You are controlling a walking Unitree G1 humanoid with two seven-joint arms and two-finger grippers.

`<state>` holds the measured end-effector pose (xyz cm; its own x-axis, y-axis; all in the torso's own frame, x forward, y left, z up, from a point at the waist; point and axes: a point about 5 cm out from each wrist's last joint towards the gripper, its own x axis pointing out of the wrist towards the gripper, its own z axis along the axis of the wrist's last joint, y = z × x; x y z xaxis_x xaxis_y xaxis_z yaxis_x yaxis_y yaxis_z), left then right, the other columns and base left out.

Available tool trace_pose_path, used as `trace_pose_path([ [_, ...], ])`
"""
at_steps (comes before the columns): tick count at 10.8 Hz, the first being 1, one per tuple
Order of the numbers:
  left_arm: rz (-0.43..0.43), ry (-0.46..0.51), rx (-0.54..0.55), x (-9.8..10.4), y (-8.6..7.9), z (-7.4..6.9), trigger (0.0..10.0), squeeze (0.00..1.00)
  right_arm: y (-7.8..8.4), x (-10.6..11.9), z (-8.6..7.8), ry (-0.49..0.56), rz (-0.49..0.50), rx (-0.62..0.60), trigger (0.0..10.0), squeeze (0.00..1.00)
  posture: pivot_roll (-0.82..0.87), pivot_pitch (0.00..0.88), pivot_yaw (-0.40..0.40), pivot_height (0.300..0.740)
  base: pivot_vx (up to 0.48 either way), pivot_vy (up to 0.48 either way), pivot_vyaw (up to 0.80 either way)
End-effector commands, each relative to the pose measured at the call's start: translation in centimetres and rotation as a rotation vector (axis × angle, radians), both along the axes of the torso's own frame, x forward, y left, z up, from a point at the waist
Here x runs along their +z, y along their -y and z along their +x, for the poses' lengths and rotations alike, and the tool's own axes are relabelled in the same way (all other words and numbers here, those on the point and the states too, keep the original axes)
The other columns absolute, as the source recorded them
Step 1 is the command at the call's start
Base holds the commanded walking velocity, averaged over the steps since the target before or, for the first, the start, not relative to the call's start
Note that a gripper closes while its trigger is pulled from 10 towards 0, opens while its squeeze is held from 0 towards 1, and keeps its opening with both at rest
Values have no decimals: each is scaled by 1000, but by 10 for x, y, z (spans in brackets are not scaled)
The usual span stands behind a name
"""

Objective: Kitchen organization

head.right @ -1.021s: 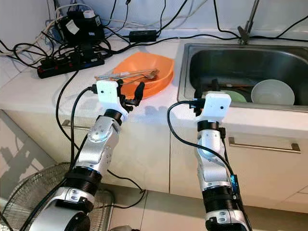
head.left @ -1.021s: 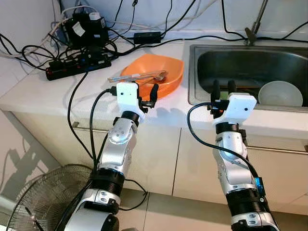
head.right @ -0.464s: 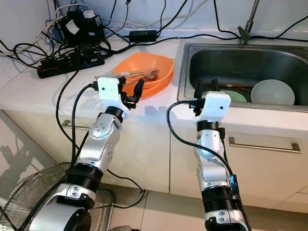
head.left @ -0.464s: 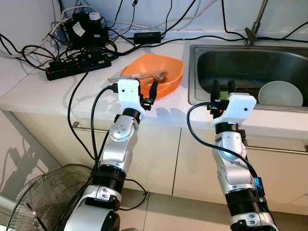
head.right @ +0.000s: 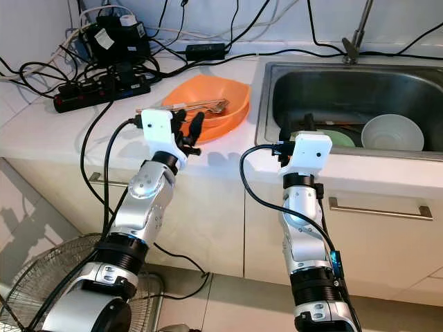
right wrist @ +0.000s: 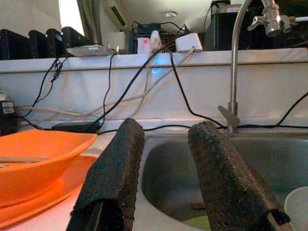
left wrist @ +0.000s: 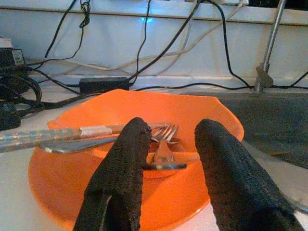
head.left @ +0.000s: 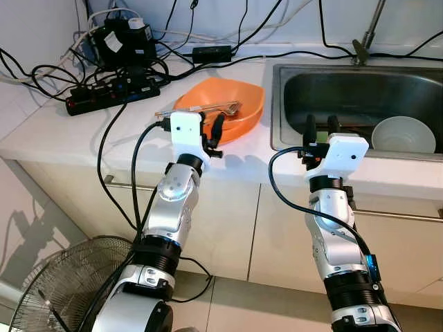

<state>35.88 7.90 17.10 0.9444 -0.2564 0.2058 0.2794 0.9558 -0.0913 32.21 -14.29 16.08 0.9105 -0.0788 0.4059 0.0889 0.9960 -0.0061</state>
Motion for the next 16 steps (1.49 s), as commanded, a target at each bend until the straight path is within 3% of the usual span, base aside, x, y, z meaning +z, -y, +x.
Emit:
trace_pose_path([
  [1, 0, 26, -6, 11, -1, 2, 0, 0, -4, 5, 3, 9, -7, 8, 10000, 0, 66, 0, 69, 740, 0, 0, 0],
  [5, -11, 33, -26, 27, -1, 2, 0, 0, -4, 5, 4, 8, -7, 6, 10000, 0, 66, 0, 72, 740, 0, 0, 0],
  [8, -78, 16, -47, 41, -2, 3, 0, 0, -5, 5, 4, 8, -6, 7, 10000, 0, 73, 0, 72, 740, 0, 0, 0],
  [9, -89, 6, -54, 42, -2, 3, 8510, 0, -5, 5, 4, 8, -5, 7, 10000, 0, 71, 0, 73, 740, 0, 0, 0],
  [10, -107, -7, -64, 43, -1, 2, 10000, 0, -4, 5, 5, 7, -6, 6, 10000, 0, 71, 0, 72, 740, 0, 0, 0],
  [12, -152, -12, -71, 47, -2, 2, 10000, 0, -4, 5, 5, 7, -7, 4, 10000, 0, 71, 0, 72, 740, 0, 0, 0],
  [15, -343, 30, -124, 74, -7, -1, 10000, 0, -5, 5, 5, 8, -6, 7, 10000, 0, 75, 0, 72, 740, 0, 0, 0],
  [16, -370, 38, -126, 79, -9, -2, 10000, 0, -5, 5, 5, 8, -5, 7, 10000, 0, 75, 0, 73, 740, 0, 0, 0],
])
